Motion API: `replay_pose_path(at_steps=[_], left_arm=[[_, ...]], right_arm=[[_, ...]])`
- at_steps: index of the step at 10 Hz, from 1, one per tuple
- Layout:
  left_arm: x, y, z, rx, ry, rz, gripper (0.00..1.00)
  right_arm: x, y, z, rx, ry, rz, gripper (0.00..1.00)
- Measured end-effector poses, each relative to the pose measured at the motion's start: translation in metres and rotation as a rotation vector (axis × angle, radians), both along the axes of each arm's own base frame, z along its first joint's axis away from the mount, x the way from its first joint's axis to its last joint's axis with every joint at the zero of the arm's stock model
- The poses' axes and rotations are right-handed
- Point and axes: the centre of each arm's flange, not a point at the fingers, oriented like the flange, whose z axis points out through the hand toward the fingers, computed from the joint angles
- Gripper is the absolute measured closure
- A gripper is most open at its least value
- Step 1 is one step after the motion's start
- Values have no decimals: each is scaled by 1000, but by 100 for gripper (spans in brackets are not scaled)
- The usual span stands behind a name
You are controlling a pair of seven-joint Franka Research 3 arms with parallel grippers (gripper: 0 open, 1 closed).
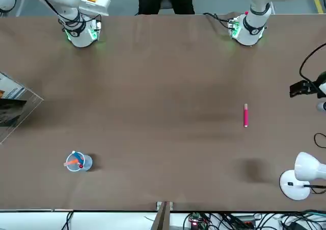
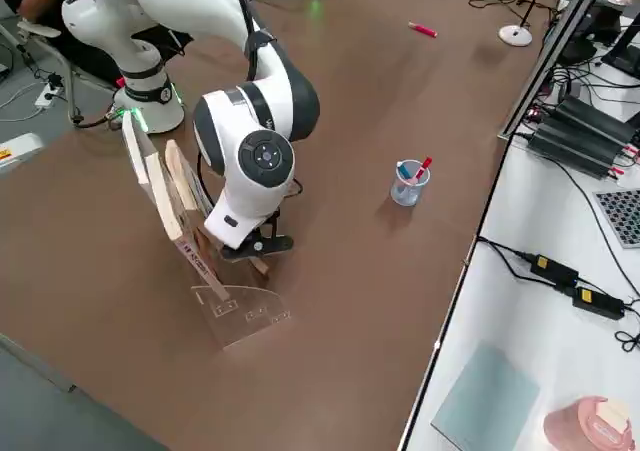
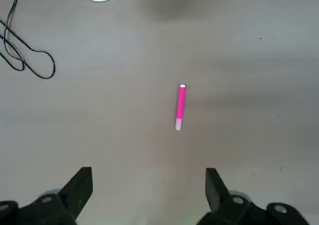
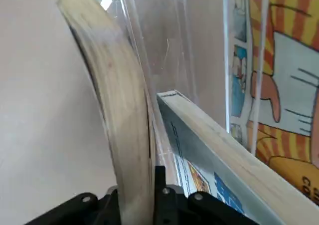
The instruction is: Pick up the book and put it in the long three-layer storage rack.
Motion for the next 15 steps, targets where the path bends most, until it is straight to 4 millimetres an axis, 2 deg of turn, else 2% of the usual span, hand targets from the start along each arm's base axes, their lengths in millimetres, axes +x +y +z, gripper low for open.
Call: replay_pose_path(at_steps=[4,10,11,12,15], left_arm=[[1,-3,-12,-1,-18,-6,0],[-2,-3,-7,-2,-30,-6,0],[-2,-3,-7,-2,-30,-7,0],[-2,-3,-7,-2,-30,-7,0],[-2,-3,-7,-2,-30,-8,0]], right_arm=[[-3,-5,-1,13,-7,-23,85],[-3,-6,0,34,-19,-43,85],[-3,-6,0,33,-20,-42,81],[-3,-7,0,33,-22,-41,70],[-2,-7,0,36,-27,-26,42]])
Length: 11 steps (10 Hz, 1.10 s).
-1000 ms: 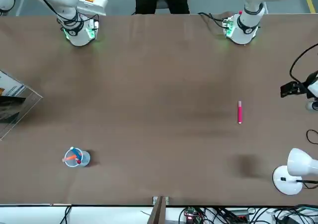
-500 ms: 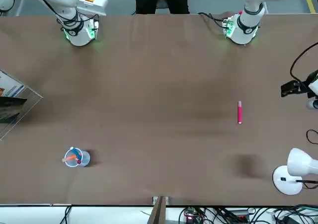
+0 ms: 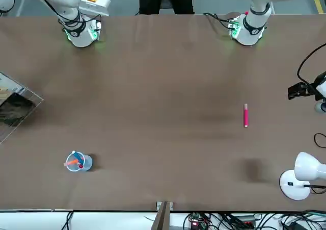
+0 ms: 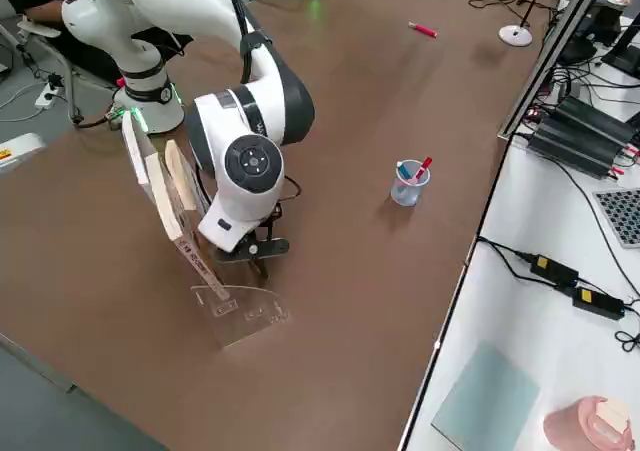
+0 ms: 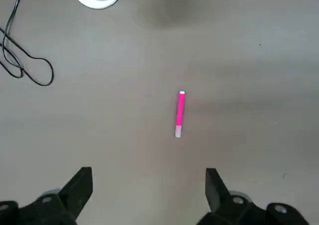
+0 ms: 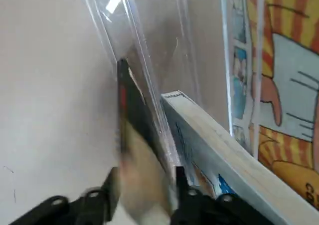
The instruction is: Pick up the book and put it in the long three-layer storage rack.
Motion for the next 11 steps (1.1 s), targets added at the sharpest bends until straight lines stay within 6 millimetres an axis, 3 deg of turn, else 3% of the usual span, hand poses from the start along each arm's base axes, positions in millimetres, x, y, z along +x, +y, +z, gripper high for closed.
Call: replay_pose_path(at_steps=[2,4,6,8,11], left_arm=[[0,0,0,0,1,0,0],[0,0,0,0,1,-1,0],[0,0,0,0,1,-6,0],[0,1,0,-1,0,-10,0],[0,1,0,-1,0,-10,0]], right_arm=[[0,0,1,5,-6,19,39],[1,0,2,8,-12,29,24],[2,0,3,7,-14,32,17],[3,0,4,7,-16,35,4],[4,1,10,10,-13,39,0]])
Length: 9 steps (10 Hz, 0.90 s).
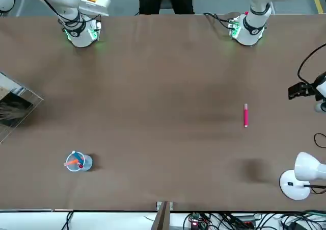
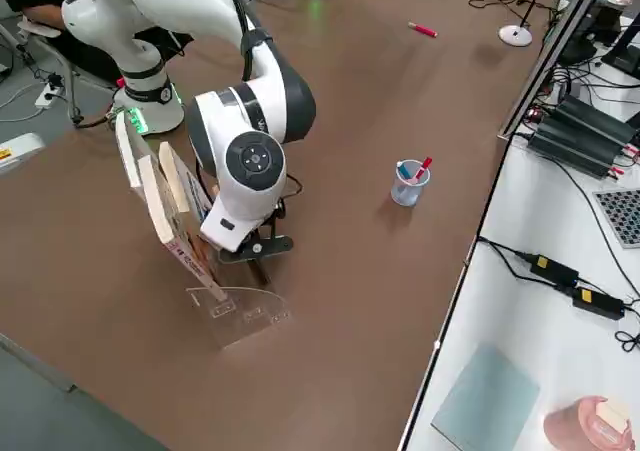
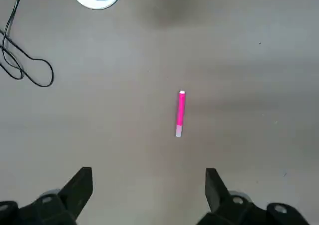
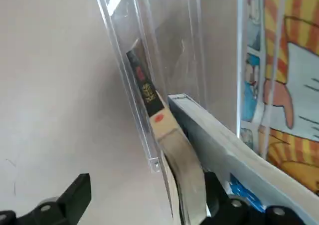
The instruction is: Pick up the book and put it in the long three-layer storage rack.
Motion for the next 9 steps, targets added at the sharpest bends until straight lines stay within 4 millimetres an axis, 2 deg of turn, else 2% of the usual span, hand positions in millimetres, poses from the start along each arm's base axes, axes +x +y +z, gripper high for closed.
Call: replay_pose_path(at_steps=[3,6,9], left_arm=[[0,0,0,0,-1,0,0],[0,0,0,0,-1,0,0],[0,0,0,0,-1,0,0]], right_arm=[[3,5,21,14,18,12,0],[5,9,29,19,24,20,0],[15,30,34,26,35,50,0]])
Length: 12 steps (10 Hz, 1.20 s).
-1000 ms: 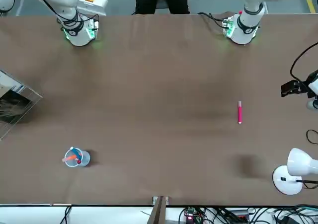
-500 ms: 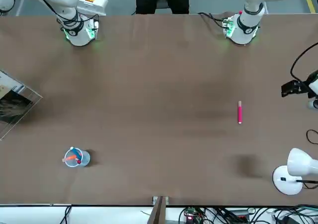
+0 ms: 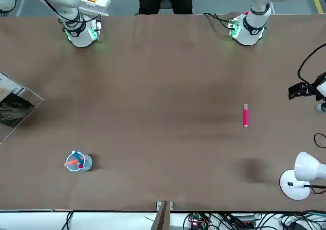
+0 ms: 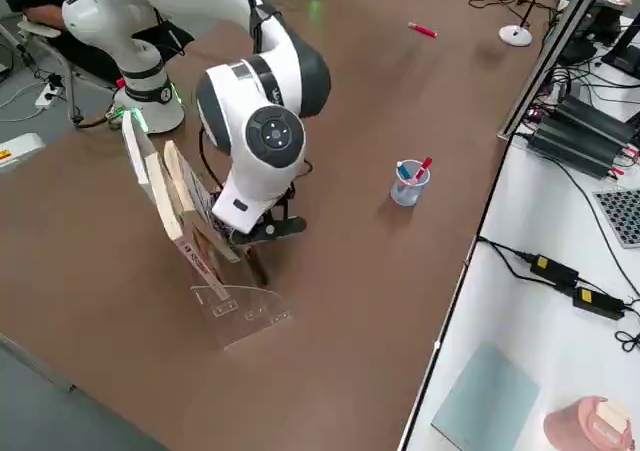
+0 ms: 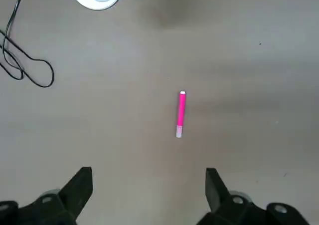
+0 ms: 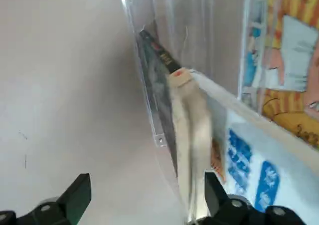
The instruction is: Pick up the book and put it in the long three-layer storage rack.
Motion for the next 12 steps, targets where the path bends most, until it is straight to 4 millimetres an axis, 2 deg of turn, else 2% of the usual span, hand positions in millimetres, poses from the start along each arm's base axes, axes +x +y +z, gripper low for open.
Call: replay_pose_path(at_steps=[4,6,9,12], left_arm=[[0,0,0,0,-1,1,0],[0,1,1,0,-3,1,0],[1,1,5,-1,-15,2,0],[1,1,7,-1,-18,2,0]], right_arm=[[26,59,15,3,-14,109,0],[36,86,18,37,-40,243,0],[52,109,21,76,-132,470,0],[67,134,23,75,-196,598,0]])
